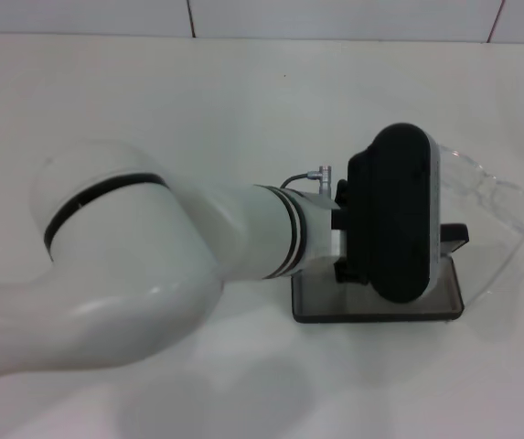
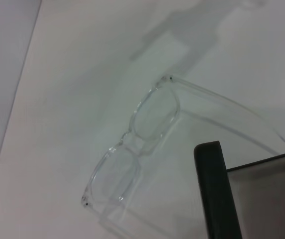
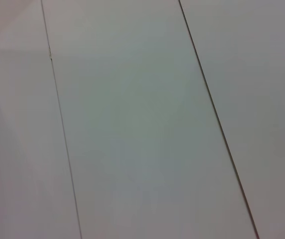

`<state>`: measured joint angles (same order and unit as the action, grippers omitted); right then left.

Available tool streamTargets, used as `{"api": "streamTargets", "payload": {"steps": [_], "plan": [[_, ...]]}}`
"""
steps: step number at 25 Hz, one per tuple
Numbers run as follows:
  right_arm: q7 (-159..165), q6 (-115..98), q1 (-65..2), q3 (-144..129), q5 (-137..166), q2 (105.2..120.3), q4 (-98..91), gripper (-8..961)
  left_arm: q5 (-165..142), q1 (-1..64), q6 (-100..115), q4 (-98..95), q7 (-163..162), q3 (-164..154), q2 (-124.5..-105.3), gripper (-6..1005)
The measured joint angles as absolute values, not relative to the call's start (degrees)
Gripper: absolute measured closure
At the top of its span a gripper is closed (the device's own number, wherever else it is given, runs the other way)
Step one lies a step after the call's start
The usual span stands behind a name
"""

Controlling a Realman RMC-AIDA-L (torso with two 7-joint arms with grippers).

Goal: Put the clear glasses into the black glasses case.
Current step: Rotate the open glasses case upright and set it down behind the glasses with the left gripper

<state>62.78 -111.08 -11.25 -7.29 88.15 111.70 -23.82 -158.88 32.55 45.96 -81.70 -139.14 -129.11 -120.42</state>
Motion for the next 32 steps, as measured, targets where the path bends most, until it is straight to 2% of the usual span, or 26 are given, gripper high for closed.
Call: {"api": "streamTargets", "payload": {"steps": [8,13,19,27,32], "plan": [[62.8,-111.1,-11.2,-7.3,88.2,111.71,-23.8,157,-160.7,32.3,45.2,-81.6,-139.3,-130.9,-120.43,861],[62.8,-111.1,-11.0,-7.3,88.2,111.71,-23.8,157,-160.7,32.2,45.1,-81.8,-139.2,-131.1,-120.34,648],[62.8,-111.1,-10.5,-7.3,88.2,111.62,-23.8,158,-160.5,31.8,46.1,-84.9,-139.2,-131.0,-120.23,544],[63.2,-110.7,-10.8,-8.2,89.9,111.07,-24.2,158,-146.4,28.1,50.6,-93.4,-131.4,-123.1,-119.91,529],[63.9,-111.1,-11.1,-8.4,90.4,110.63,-24.4,158,-145.4,26.1,50.0,-92.2,-128.2,-121.4,-120.01,529]]}}
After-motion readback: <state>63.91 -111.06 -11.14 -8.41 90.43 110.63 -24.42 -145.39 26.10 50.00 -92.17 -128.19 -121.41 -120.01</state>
